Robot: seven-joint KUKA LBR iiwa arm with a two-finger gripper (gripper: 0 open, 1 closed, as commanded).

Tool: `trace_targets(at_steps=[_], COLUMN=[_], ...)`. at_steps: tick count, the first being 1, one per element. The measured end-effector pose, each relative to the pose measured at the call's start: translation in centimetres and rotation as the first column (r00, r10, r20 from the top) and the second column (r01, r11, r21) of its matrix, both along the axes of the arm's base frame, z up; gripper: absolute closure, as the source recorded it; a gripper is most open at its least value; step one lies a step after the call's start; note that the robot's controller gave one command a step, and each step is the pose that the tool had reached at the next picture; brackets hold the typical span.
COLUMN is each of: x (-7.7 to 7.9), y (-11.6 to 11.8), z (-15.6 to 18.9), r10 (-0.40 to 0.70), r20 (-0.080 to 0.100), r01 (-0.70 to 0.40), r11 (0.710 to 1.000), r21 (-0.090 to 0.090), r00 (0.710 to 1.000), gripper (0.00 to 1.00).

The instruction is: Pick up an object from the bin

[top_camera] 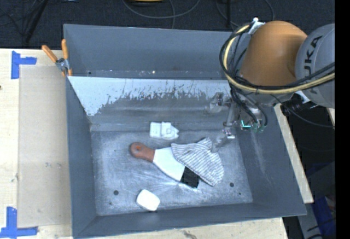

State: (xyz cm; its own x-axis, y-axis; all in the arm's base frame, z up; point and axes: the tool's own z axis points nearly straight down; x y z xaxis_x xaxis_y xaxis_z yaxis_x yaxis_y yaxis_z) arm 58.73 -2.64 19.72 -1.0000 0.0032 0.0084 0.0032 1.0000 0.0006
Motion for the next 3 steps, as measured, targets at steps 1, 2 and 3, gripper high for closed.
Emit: trace_targets(at_steps=[1, 2, 3], x=[0.1, 0.4, -0.6], y=[0.0, 0.8, 0.9], z=[0.5, -2.4, -11.9], r10=[0.001, 0.067, 0.229], r20=[0.007, 0.014, -0.003], r01=[-0.001, -0.067, -0.229], r11=[1.0, 0.998, 0.973], r21=[0.0, -0.002, 0.001], r00=[1.0, 0.998, 0.973], gripper=[0.0, 0.0, 1.0])
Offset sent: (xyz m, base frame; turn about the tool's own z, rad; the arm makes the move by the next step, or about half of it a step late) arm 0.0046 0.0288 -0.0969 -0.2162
